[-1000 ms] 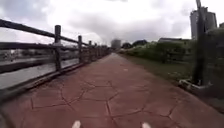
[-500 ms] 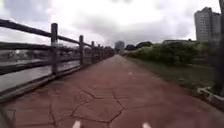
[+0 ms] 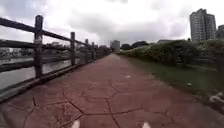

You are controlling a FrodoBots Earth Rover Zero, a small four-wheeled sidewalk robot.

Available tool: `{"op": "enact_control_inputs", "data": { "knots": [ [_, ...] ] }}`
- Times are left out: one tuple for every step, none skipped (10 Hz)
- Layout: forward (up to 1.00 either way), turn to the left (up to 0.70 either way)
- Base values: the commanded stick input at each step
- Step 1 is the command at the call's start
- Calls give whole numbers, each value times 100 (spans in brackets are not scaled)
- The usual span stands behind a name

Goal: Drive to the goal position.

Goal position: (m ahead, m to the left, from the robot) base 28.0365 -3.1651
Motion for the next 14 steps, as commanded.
{"op": "enact_control_inputs", "data": {
  "knots": [
    [85, 10],
    [85, 10],
    [85, 10],
    [85, 10],
    [85, 10],
    [85, 10],
    [85, 10],
    [85, 10],
    [85, 10],
    [85, -24],
    [85, -24],
    [85, -24],
    [85, -24],
    [85, -24]
  ]
}}
